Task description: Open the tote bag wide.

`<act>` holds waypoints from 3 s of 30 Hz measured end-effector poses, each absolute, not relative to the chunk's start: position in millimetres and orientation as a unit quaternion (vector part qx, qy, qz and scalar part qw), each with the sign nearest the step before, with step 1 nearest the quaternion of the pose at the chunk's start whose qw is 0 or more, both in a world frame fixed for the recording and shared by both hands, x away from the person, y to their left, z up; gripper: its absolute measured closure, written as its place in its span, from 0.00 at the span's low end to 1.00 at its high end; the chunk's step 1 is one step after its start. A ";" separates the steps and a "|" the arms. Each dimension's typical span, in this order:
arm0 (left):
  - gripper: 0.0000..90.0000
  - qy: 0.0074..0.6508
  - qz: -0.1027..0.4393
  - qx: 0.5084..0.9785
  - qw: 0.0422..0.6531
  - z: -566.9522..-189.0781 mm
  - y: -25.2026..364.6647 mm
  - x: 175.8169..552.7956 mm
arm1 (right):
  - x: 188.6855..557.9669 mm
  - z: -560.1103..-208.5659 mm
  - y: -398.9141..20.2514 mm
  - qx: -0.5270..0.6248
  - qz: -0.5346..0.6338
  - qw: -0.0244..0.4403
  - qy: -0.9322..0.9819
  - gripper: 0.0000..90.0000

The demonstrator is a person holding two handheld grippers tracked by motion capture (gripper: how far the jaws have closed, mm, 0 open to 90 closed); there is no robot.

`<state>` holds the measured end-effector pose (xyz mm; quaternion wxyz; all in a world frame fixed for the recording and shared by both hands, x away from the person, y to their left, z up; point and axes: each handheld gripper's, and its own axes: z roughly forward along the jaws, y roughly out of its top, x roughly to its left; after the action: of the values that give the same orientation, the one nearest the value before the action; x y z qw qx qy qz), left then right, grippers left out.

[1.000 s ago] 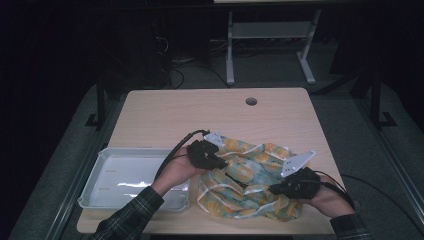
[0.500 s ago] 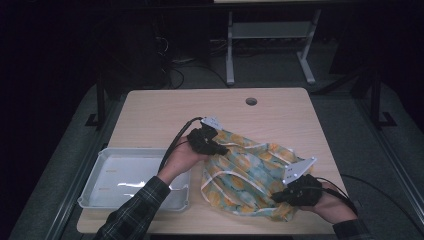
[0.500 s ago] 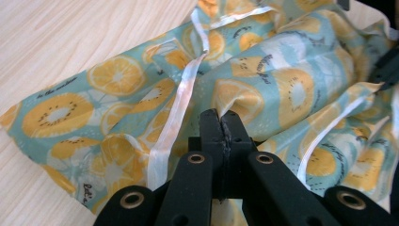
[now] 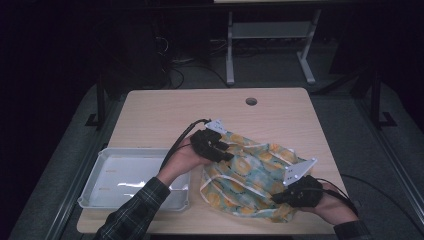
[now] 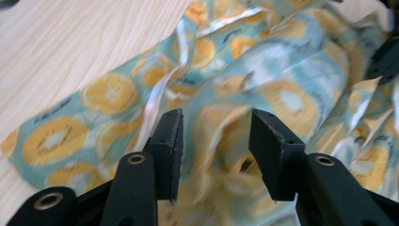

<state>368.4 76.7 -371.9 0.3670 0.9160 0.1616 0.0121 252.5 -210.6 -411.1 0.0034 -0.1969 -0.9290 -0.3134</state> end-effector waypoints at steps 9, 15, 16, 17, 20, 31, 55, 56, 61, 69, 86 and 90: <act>0.82 0.138 0.015 0.937 0.321 -383.6 59.2 370.2 | 254.7 -409.9 -209.0 -0.193 -0.314 0.003 -0.930 1.00; 1.00 0.146 -0.003 0.929 0.341 -377.2 61.5 374.6 | 255.3 -411.4 -210.4 -0.183 -0.311 0.004 -0.933 1.00; 1.00 0.148 -0.001 0.927 0.345 -373.9 64.2 378.0 | 254.3 -412.2 -210.3 -0.184 -0.310 0.006 -0.933 1.00; 1.00 0.158 -0.002 0.923 0.352 -371.9 66.5 380.7 | 253.2 -413.7 -210.5 -0.182 -0.307 0.008 -0.934 1.00; 1.00 0.180 0.000 0.914 0.364 -370.3 72.3 389.9 | 250.7 -418.0 -211.3 -0.181 -0.301 0.016 -0.936 1.00; 1.00 0.243 0.038 0.906 0.344 -392.4 86.8 412.7 | 242.4 -431.5 -221.9 -0.192 -0.279 0.033 -0.940 1.00; 0.97 0.219 0.018 0.911 0.348 -405.2 85.8 410.2 | 272.1 -386.0 -221.2 -0.283 -0.357 -0.083 -0.887 0.58; 0.98 0.219 0.017 0.912 0.347 -405.3 85.5 410.2 | 276.3 -386.9 -219.2 -0.286 -0.357 -0.080 -0.886 0.57; 0.99 0.216 0.013 0.914 0.344 -405.8 85.1 410.2 | 292.5 -394.6 -205.4 -0.294 -0.339 -0.081 -0.890 0.54; 0.99 0.212 0.012 0.912 0.350 -402.5 83.5 407.0 | 299.2 -398.8 -205.0 -0.296 -0.322 -0.085 -0.895 0.99; 1.00 0.210 0.031 0.924 0.318 -414.5 65.3 416.7 | 327.4 -413.5 -222.7 -0.358 -0.293 -0.120 -0.878 1.00; 1.00 0.216 0.023 0.926 0.308 -422.6 62.2 419.6 | 333.0 -422.2 -223.3 -0.366 -0.283 -0.109 -0.880 1.00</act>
<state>419.6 62.2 -422.6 0.3084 0.9260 0.2165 0.0234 333.0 -223.3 -422.2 -0.1088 -0.3662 -0.8799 -0.2826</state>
